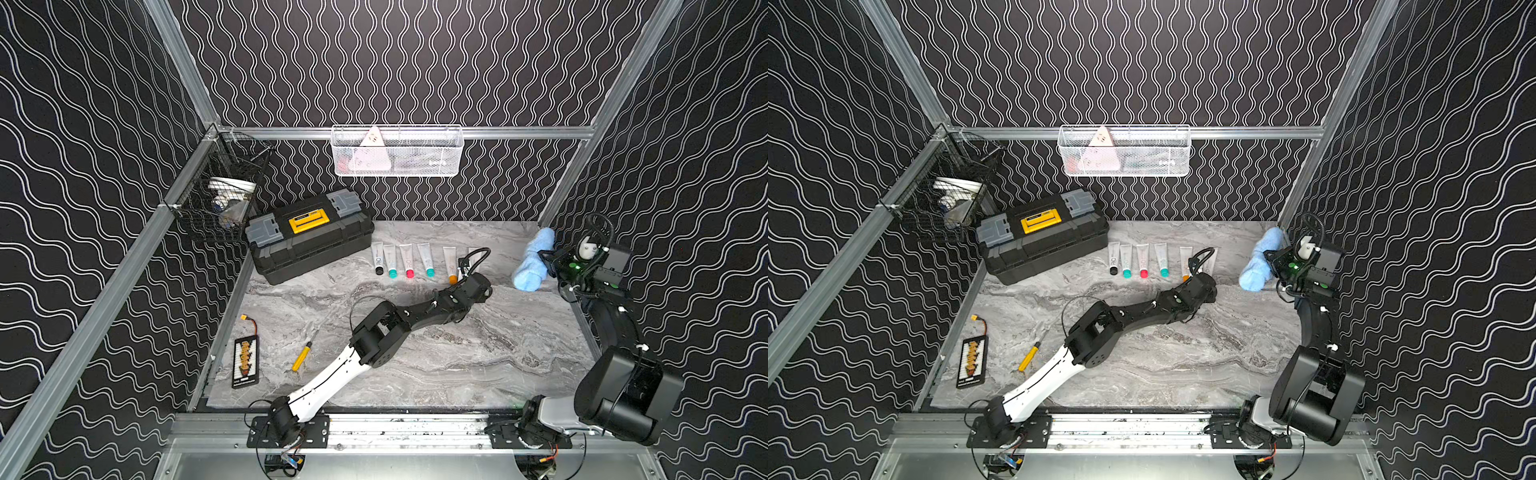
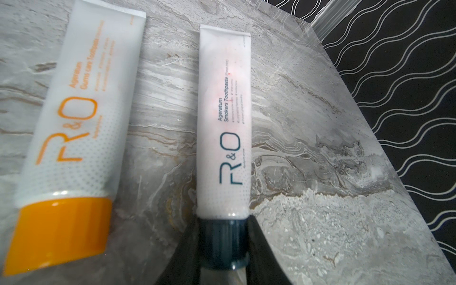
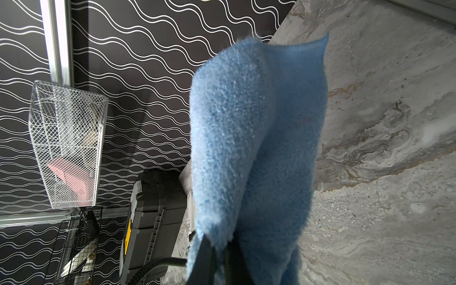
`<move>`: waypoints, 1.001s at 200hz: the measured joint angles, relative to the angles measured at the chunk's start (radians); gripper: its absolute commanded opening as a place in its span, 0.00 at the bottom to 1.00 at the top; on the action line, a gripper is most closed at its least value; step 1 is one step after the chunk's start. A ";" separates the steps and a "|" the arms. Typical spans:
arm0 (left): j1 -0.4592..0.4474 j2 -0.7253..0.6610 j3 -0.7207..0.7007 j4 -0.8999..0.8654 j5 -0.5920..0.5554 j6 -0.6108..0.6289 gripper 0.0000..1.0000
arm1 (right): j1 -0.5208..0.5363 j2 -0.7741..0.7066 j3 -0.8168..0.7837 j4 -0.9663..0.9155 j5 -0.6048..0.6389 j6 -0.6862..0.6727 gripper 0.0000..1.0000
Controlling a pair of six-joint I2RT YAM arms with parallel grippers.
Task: Wipe the surface of the toothpaste tube
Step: Move the toothpaste to the center of the board.
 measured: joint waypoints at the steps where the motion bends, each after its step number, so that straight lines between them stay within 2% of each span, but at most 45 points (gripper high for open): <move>1: 0.000 0.000 0.000 0.000 0.000 0.000 0.31 | 0.000 0.000 0.000 0.000 0.000 0.000 0.00; 53: 0.002 -0.010 0.000 -0.008 0.021 0.024 0.48 | 0.000 0.000 0.000 0.000 0.000 0.000 0.00; 163: 0.006 -0.074 0.000 0.026 0.158 0.074 0.52 | 0.003 0.002 0.000 -0.001 0.000 -0.001 0.00; 200: 0.027 -0.160 -0.081 0.052 0.198 0.106 0.54 | 0.018 0.010 0.004 -0.010 0.004 -0.004 0.00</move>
